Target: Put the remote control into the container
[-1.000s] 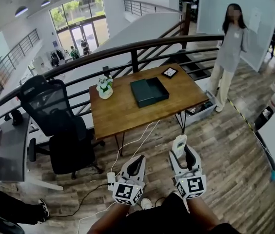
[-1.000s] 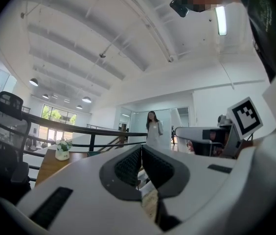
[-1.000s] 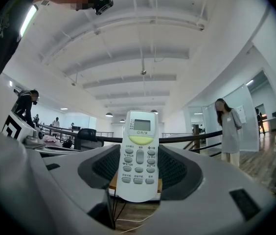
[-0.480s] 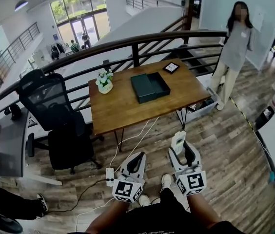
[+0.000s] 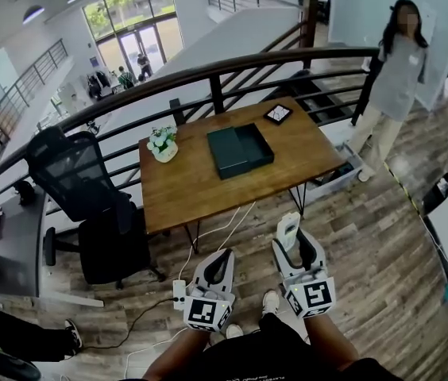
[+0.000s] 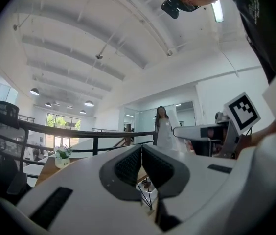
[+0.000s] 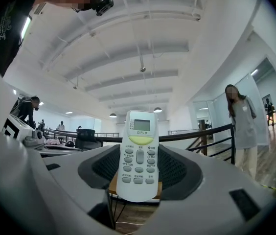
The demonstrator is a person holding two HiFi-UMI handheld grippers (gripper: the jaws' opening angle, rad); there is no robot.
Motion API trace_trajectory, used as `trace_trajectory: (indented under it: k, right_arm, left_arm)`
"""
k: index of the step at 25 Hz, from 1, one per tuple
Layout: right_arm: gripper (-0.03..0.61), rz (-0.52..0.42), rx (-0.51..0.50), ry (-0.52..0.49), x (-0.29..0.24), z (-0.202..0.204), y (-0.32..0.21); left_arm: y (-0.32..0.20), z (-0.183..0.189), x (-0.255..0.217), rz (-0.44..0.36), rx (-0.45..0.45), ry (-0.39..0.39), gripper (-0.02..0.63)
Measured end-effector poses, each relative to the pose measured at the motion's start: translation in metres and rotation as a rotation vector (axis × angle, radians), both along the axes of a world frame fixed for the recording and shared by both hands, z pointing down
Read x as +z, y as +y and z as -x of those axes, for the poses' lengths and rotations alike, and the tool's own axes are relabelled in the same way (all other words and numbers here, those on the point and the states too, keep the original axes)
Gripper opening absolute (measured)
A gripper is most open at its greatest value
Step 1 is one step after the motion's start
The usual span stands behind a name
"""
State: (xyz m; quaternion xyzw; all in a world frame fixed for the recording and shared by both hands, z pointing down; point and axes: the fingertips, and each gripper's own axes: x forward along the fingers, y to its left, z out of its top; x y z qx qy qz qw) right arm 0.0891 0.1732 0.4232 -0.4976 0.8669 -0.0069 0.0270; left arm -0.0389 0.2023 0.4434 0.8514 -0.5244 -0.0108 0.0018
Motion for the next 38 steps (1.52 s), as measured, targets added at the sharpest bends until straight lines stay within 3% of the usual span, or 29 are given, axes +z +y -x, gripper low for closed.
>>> trace_trajectory:
  k: [12,21,29,38]
  right_arm:
    - [0.244,0.009,-0.053,-0.009,0.009,-0.033,-0.073]
    - [0.244,0.015,-0.104,-0.012,0.012,-0.051,-0.106]
    - [0.244,0.018,-0.117,-0.014,0.012,-0.053,-0.13]
    - [0.244,0.011,-0.093,-0.023,0.009,-0.029,-0.173]
  left_arm:
    - [-0.076,-0.037,0.003,0.021,-0.046,-0.024,0.009]
    - [-0.101,-0.051,0.006,0.051,-0.103,-0.055,0.009]
    - [-0.125,-0.05,0.014,0.074,-0.137,-0.039,0.009]
    - [-0.168,-0.03,0.004,0.033,-0.115,-0.054,0.009]
